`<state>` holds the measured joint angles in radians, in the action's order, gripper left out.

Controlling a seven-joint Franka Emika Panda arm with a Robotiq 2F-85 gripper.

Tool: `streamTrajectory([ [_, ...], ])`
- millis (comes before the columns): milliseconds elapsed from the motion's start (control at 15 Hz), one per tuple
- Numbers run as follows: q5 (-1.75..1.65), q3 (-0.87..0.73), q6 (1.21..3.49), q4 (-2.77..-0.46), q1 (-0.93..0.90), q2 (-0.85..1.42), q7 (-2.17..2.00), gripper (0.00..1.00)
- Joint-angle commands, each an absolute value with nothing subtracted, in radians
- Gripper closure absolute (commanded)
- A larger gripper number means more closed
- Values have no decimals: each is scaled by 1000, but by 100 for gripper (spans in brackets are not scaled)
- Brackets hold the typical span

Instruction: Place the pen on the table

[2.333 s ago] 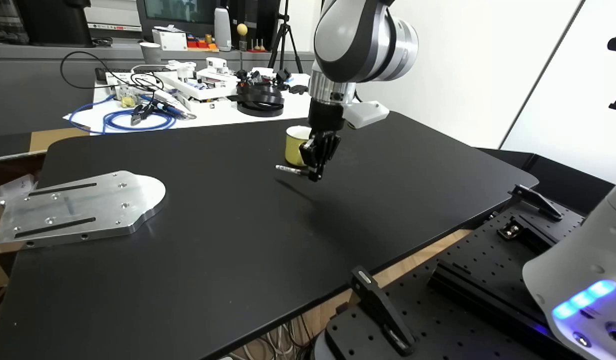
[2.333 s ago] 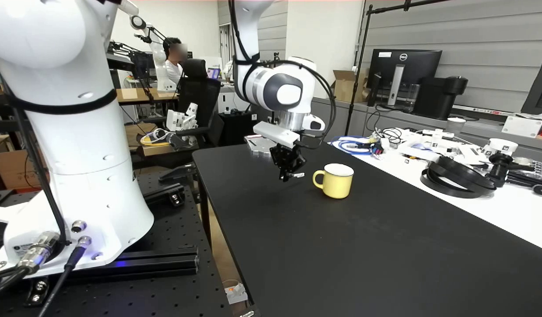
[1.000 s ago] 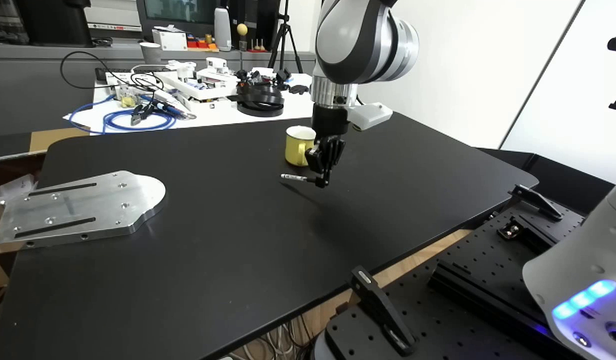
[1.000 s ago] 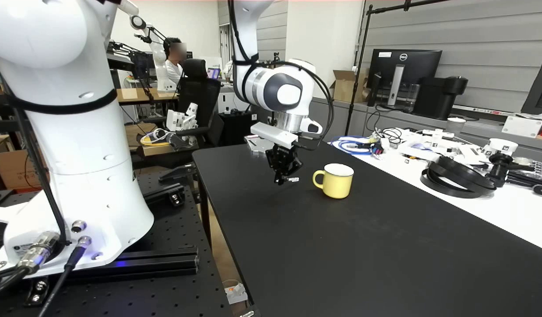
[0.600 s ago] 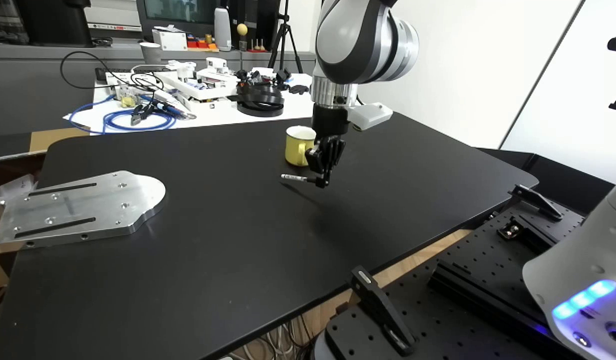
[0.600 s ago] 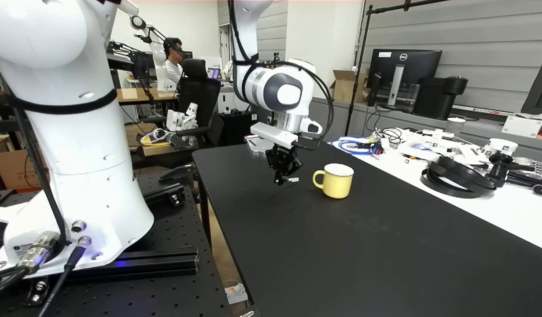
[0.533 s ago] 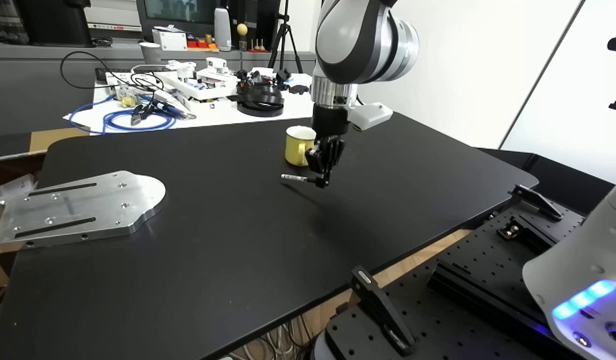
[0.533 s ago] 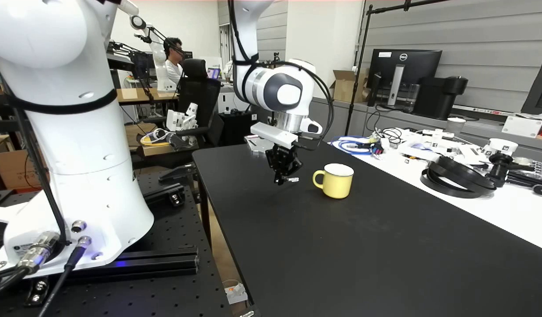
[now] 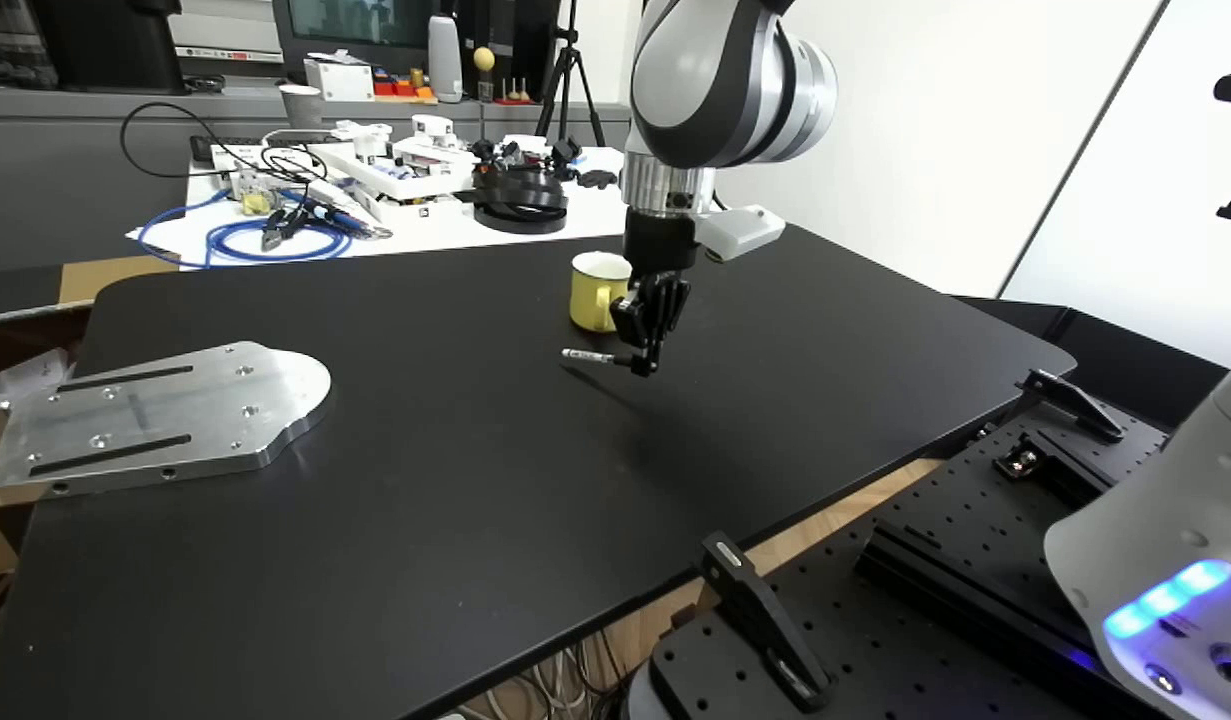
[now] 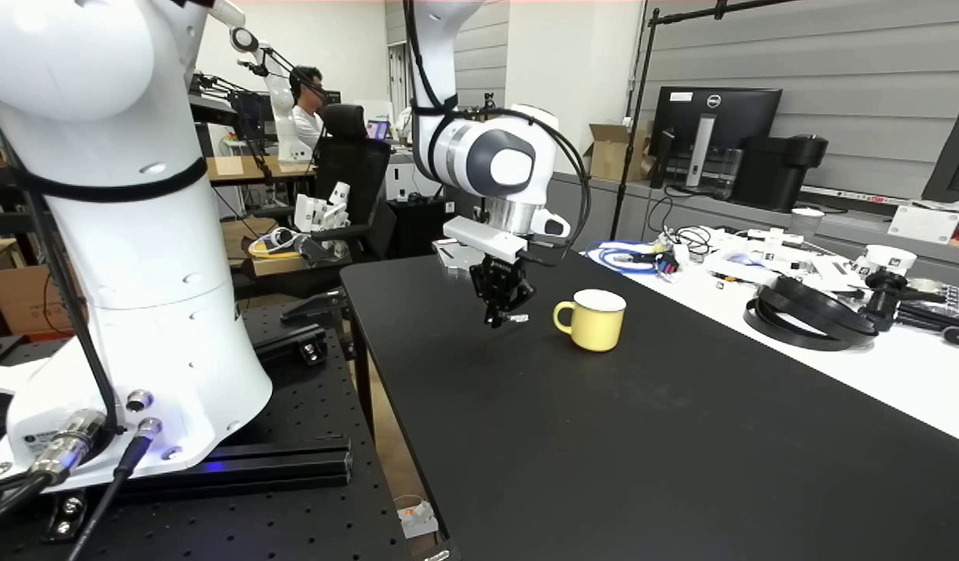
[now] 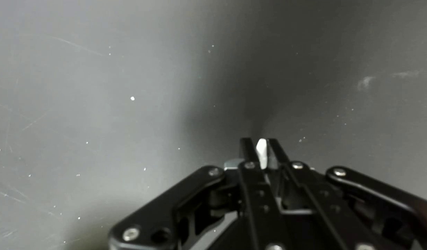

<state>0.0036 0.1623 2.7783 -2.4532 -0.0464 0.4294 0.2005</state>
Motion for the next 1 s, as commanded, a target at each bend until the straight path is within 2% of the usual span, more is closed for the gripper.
streamTrajectory([
  [0, -5, 160, 2790, -2454, -48, 431, 188, 97],
  [933, -16, 167, 2921, -2448, -47, 504, 190, 97],
])
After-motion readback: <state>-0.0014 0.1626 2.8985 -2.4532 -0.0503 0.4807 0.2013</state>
